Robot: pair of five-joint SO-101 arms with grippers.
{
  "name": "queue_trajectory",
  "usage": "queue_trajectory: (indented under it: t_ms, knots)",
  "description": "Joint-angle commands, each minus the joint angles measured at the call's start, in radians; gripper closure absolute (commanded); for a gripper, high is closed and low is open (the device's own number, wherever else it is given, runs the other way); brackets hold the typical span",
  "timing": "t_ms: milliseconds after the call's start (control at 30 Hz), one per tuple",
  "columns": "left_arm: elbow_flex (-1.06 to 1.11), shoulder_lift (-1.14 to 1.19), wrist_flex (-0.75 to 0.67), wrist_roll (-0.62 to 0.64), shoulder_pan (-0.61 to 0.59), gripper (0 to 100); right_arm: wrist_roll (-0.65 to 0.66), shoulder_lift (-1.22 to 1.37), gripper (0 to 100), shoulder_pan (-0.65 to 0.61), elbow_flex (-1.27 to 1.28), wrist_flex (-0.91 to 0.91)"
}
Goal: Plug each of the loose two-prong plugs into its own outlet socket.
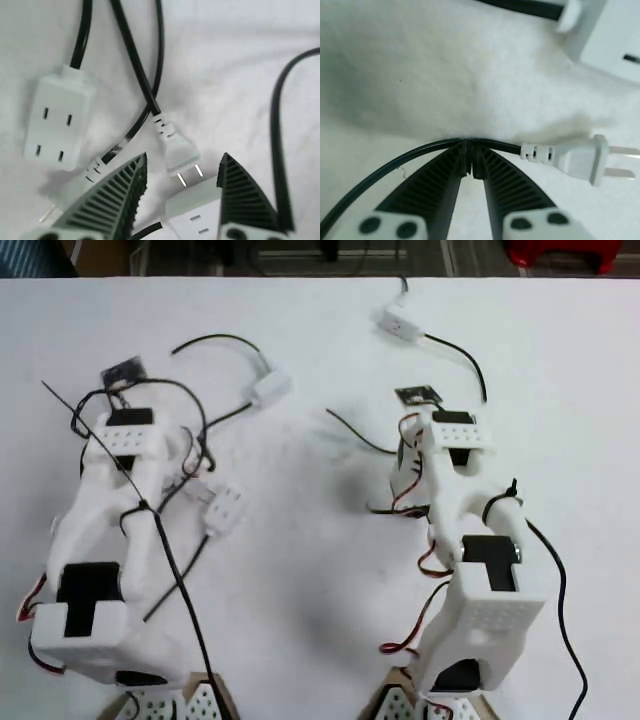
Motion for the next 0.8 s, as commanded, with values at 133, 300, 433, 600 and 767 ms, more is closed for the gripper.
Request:
queue_trajectory:
  t_ms: [133, 300, 433, 600, 767]
  knots:
    - [-0.221, 0.234, 0.109, 0.020, -0.012, 78, 0.000, 0.015, 97.7, -0.031, 0.002, -0.022]
    - [-0.465, 0.404, 0.364, 0.021, 0.013, 88, 0.000, 0.015, 97.7, -0.031, 0.002, -0.022]
    - [-0.609, 0.515, 0.486, 0.012, 0.013, 96, 0.000, 0.015, 97.7, -0.031, 0.000, -0.022]
    - [-0.733, 0.616, 0.589, -0.046, 0.007, 97, 0.000, 0.015, 97.7, -0.031, 0.000, -0.022]
    - [-0.812, 0.622, 0.687, -0.261, 0.004, 97, 0.000, 0.015, 97.7, -0.031, 0.000, -0.024]
